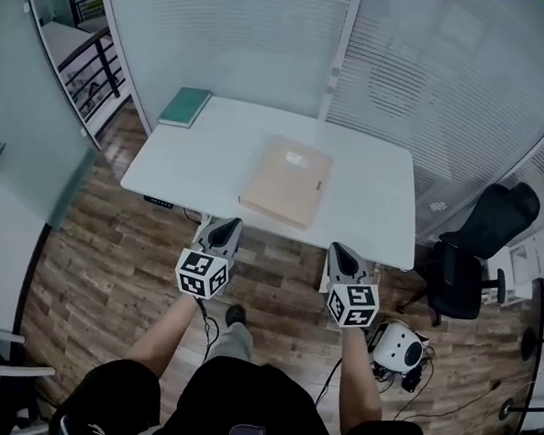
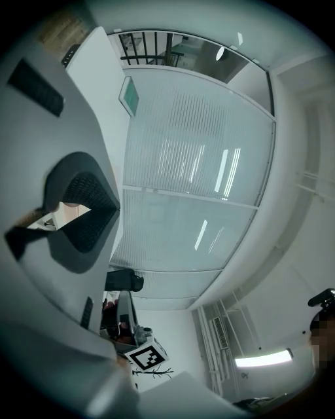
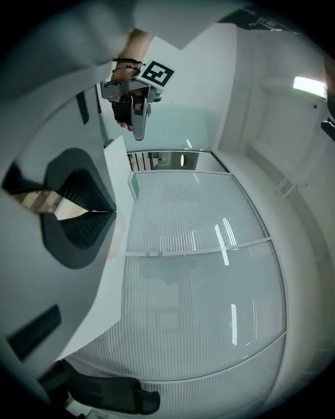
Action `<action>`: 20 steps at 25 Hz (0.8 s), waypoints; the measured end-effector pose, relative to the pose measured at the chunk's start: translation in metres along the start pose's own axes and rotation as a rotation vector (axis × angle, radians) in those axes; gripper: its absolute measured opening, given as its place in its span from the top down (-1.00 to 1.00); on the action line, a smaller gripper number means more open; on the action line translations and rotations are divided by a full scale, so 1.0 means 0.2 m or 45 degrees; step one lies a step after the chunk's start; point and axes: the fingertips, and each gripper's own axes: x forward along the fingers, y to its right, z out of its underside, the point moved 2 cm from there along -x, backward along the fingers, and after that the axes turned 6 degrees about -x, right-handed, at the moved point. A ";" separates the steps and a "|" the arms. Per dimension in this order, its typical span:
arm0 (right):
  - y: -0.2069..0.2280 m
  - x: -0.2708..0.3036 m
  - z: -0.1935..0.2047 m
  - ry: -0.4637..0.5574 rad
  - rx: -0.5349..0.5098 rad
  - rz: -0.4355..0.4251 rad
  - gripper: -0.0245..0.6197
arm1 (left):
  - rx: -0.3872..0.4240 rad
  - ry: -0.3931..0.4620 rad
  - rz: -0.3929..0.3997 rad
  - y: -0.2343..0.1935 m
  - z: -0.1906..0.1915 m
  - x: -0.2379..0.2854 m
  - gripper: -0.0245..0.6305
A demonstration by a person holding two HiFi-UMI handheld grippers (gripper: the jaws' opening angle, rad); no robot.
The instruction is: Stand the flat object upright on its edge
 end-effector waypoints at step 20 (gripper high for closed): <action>0.10 0.59 -0.01 -0.111 0.064 0.116 0.86 | -0.024 -0.087 0.120 -0.49 -0.10 0.54 0.86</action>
